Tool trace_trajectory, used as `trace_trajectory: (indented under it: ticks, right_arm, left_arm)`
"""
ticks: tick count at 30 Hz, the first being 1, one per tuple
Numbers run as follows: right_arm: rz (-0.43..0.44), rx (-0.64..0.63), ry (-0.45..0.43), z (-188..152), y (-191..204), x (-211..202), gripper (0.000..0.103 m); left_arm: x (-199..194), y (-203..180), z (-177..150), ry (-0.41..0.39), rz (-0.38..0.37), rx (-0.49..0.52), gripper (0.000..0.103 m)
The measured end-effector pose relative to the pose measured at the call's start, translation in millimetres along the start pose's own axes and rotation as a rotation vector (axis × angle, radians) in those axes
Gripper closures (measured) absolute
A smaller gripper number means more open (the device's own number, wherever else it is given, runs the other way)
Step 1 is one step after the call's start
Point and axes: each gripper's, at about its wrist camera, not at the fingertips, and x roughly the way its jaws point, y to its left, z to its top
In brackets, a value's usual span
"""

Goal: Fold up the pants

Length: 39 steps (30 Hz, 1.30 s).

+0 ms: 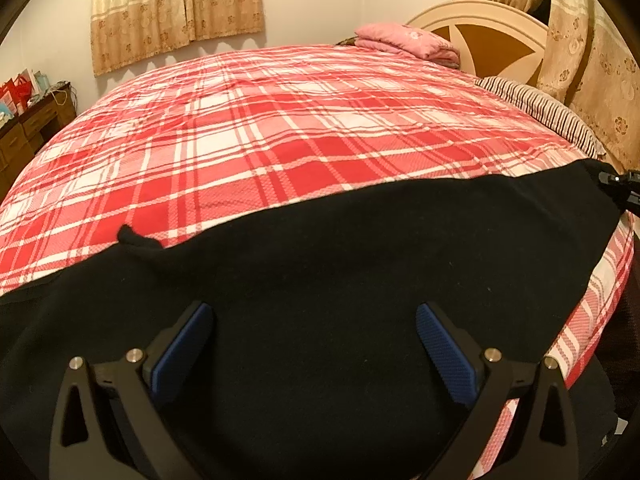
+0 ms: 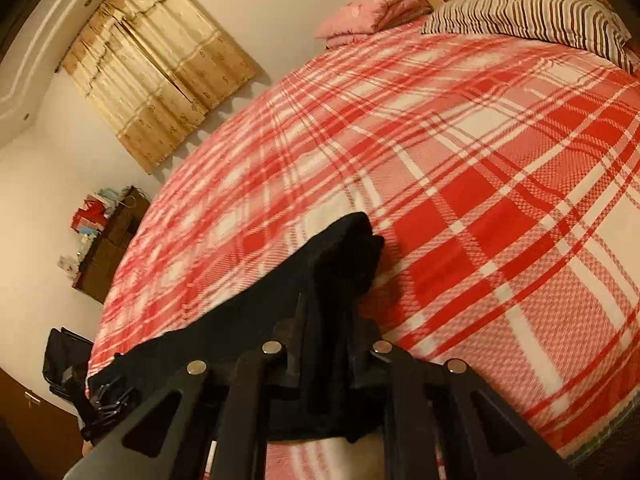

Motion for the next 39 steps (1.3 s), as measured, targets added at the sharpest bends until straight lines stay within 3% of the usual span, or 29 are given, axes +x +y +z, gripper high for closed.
trace_trajectory:
  ticks: [7,13,22,39]
  right_arm:
    - [0.089,-0.055,-0.034,-2,43,-16,0.090]
    - [0.180,-0.120,-0.008,-10,92,-14,0.090]
    - [0.295,-0.194,0.090,-29,160,27,0.090]
    - [0.390,-0.336,0.284,-80,249,111,0.090]
  left_arm:
    - [-7,11,0,-0.013,0.000,-0.048,0.000]
    - [-25,18,0,-0.046,0.011,-0.055,0.000]
    - [-32,36,1,-0.059,0.032,-0.088,0.000]
    - [-41,49,4,-0.079,0.019,-0.100,0.000]
